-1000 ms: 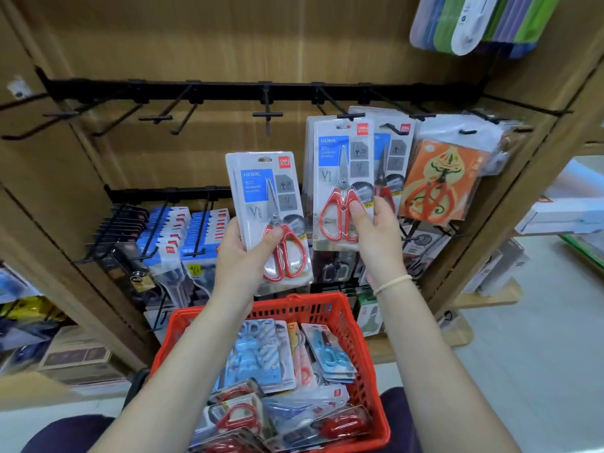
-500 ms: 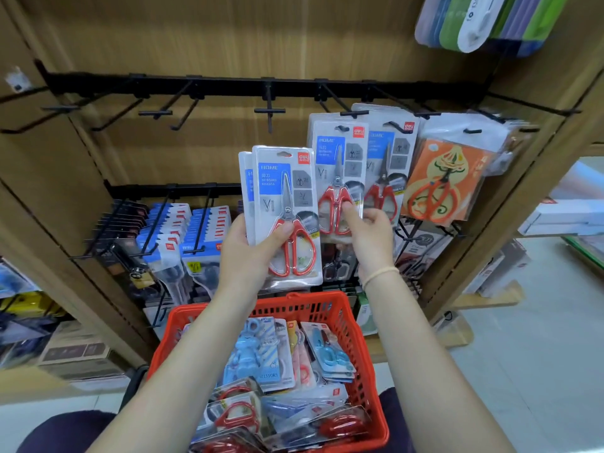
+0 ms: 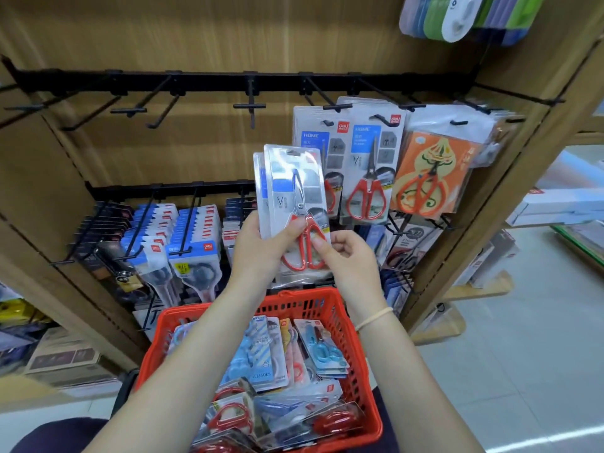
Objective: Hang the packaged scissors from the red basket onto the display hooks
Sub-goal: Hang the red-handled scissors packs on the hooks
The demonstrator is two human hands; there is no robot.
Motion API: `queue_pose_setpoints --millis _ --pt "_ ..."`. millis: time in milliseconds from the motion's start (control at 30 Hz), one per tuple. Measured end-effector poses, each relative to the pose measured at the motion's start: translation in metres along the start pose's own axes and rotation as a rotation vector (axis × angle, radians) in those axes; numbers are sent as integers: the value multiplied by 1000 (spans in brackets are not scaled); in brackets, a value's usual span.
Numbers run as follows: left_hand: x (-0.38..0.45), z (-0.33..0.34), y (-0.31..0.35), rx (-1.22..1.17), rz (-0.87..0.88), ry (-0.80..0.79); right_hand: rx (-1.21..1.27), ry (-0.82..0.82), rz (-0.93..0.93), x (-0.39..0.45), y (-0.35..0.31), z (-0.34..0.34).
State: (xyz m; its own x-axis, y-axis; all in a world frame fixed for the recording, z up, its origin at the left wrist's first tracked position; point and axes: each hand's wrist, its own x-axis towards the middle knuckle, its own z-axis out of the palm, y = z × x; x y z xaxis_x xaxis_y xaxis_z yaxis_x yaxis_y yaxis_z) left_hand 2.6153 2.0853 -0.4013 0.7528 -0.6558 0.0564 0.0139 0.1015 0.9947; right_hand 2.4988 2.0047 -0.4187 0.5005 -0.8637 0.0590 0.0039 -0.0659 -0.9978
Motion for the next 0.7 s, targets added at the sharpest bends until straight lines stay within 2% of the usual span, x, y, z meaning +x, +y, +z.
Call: queue_pose_setpoints --millis 300,500,700 --pt "-2 -11 -10 101 21 12 -24 93 -1 6 6 -7" --pt "-2 -22 -10 76 -1 78 21 162 -96 13 -9 -15" --pt "-3 -21 -9 64 -8 82 20 186 -84 30 -13 -14"
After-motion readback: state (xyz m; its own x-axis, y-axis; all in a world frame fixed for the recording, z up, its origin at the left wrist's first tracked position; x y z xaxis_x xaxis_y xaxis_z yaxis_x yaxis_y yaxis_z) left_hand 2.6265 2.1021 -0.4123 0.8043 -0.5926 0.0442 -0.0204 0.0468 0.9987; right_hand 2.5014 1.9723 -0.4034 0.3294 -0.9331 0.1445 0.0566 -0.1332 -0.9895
